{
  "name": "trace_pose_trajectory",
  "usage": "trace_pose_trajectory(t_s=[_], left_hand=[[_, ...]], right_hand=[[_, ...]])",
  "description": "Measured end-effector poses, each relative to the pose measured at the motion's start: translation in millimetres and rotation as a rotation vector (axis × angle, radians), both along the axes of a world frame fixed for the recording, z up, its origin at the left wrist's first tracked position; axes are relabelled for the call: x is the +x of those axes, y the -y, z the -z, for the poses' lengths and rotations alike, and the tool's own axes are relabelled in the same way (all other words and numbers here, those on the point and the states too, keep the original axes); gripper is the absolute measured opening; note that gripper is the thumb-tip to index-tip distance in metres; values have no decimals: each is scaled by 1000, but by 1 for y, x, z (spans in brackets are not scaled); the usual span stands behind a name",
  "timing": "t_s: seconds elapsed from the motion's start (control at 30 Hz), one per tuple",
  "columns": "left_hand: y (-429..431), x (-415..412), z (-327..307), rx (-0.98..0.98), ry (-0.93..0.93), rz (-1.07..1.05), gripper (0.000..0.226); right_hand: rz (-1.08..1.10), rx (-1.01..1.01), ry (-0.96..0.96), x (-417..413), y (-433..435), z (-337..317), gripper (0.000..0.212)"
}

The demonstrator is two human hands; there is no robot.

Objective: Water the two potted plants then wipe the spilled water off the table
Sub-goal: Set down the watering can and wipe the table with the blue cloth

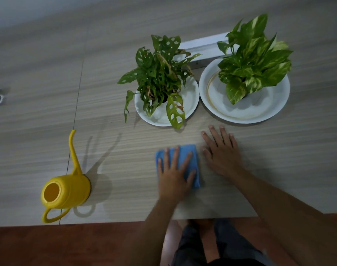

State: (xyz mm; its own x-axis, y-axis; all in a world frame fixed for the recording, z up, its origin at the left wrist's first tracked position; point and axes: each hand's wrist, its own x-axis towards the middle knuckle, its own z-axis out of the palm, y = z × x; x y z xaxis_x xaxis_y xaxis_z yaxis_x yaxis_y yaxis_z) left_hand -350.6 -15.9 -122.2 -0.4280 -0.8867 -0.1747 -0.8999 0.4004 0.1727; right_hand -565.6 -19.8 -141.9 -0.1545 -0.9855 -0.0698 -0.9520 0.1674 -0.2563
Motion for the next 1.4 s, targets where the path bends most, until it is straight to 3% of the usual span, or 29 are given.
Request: trace_pose_trajectory(t_s=[0.1,0.2,0.33,0.47,0.6,0.7,0.83,0.97,1.07,1.2,1.4], left_hand=[[28,40,-1,39,71,-170,66],[-9,67,-3,-15,91,-304,66],[-63,21,-1,14,24,-152,64],[-18,-11,0,3,2,15,66],[14,24,1,3,68,-180,66],[-26,31,1,-30,81,-309,64],[-73,-20,1,25,43,-192,65],[-34,-43,0,3,34,-88,66],[-13,-22,-2,31,77,-138,67],[-46,-8,-2,0,87,-271,66],[-85,-64,0,5,34,-135,66]], right_hand=[[9,-21,26,1,-1,-3,62],[14,-8,43,1,-1,-6,62],[12,-4,42,1,0,-5,62],[-4,7,22,-1,0,-1,62],[-7,25,27,-1,0,-2,62],[8,13,27,0,1,-3,61],[-5,-11,53,-1,0,-5,61],[-72,-11,104,-14,-1,-11,61],[-79,-89,93,-40,-12,-16,59],[-21,-137,85,-95,-45,-19,57],[89,-82,33,-149,-69,-17,59]])
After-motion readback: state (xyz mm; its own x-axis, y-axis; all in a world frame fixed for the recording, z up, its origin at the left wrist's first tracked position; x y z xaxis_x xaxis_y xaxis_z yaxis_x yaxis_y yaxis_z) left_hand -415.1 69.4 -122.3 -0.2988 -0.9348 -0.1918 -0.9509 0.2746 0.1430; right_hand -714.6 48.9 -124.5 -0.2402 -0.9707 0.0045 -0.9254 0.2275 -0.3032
